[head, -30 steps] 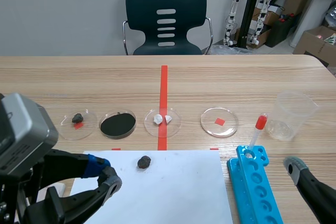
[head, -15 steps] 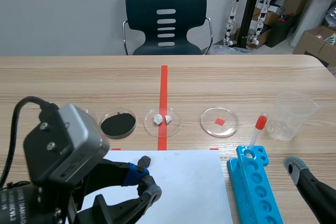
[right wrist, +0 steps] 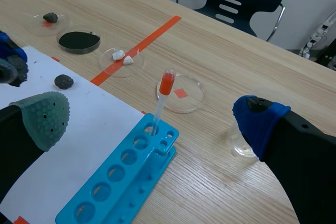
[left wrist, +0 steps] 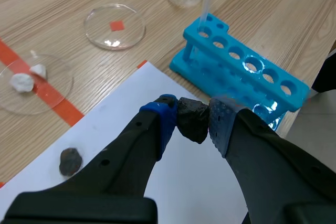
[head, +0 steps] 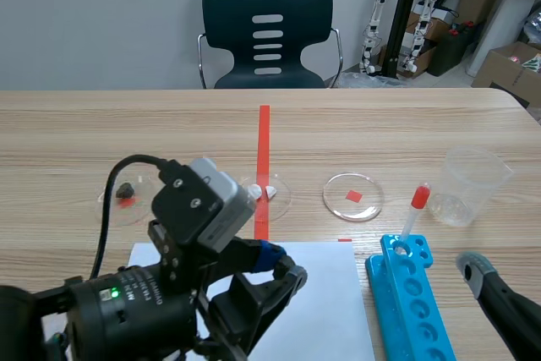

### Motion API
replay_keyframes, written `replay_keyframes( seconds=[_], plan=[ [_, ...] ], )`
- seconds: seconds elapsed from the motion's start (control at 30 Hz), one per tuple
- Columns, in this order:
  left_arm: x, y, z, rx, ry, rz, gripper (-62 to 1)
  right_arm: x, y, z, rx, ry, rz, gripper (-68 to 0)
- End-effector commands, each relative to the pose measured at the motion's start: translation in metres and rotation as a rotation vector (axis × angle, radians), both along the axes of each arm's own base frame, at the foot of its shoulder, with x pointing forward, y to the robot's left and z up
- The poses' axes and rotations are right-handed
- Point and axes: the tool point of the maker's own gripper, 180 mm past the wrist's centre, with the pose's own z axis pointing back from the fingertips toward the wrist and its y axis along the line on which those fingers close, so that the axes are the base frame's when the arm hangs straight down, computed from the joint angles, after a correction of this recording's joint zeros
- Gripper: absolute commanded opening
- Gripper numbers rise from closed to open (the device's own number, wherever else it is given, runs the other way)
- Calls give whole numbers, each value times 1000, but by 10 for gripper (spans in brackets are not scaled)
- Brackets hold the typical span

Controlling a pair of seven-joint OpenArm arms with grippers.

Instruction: Put the right mineral back

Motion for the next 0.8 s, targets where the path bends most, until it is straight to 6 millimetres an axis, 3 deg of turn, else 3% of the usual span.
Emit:
replay_keyframes(
  seconds=[0.0, 0.5, 0.77],
  plan=[
    [10, -8, 3, -14, 5, 20, -479, 4, 3, 9, 13, -33, 10, 4],
    [72, -33, -55, 178, 229, 105, -479, 4, 3, 9, 13, -33, 10, 4],
    [88, -39, -74, 277, 349, 154, -479, 4, 3, 9, 13, -33, 10, 4]
  ],
)
